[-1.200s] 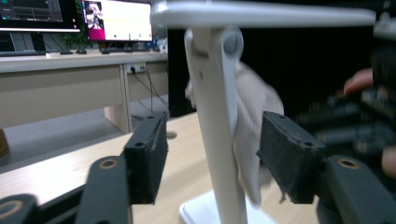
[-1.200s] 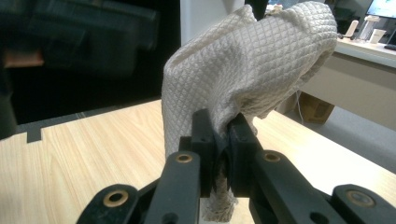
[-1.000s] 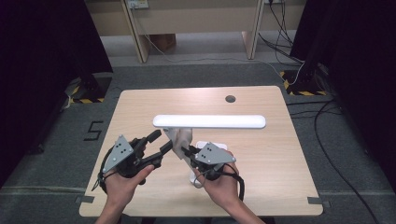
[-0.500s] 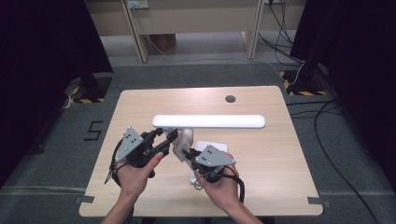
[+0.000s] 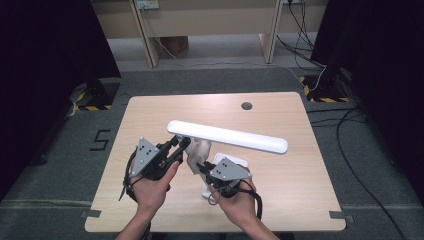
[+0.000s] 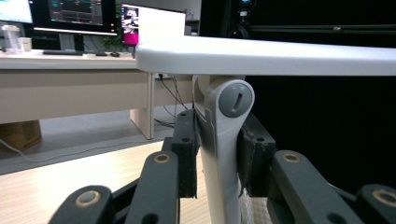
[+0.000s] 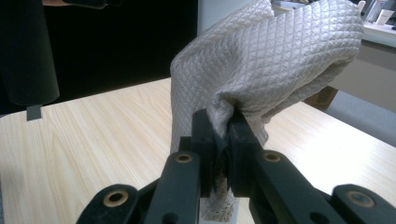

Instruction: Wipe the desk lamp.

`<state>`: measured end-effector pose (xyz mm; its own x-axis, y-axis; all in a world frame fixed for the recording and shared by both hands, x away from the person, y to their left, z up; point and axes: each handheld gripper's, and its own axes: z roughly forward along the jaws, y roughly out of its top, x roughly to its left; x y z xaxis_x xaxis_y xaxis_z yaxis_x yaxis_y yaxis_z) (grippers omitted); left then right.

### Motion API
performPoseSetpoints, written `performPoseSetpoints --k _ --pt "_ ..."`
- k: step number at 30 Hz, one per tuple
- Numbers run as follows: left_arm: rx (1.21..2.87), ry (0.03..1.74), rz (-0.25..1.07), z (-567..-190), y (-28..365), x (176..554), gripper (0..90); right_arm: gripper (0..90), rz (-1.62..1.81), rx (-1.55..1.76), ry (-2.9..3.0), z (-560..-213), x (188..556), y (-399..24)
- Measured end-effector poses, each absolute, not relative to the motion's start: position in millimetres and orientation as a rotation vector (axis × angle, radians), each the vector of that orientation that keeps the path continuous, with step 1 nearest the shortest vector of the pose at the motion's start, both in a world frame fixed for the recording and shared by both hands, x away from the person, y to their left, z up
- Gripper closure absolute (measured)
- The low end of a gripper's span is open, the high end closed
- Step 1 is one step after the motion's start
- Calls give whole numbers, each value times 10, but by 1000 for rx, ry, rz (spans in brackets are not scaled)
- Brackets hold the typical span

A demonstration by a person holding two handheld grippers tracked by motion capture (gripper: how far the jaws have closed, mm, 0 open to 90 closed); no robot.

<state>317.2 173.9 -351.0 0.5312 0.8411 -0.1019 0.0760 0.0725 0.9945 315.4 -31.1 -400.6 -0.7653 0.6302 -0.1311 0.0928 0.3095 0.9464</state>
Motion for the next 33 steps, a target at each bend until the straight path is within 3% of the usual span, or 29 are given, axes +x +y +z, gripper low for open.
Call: performPoseSetpoints --k 33 --pt "1390 907 762 -3507 1653 3132 722 843 1419 721 2145 -4243 3135 -320"
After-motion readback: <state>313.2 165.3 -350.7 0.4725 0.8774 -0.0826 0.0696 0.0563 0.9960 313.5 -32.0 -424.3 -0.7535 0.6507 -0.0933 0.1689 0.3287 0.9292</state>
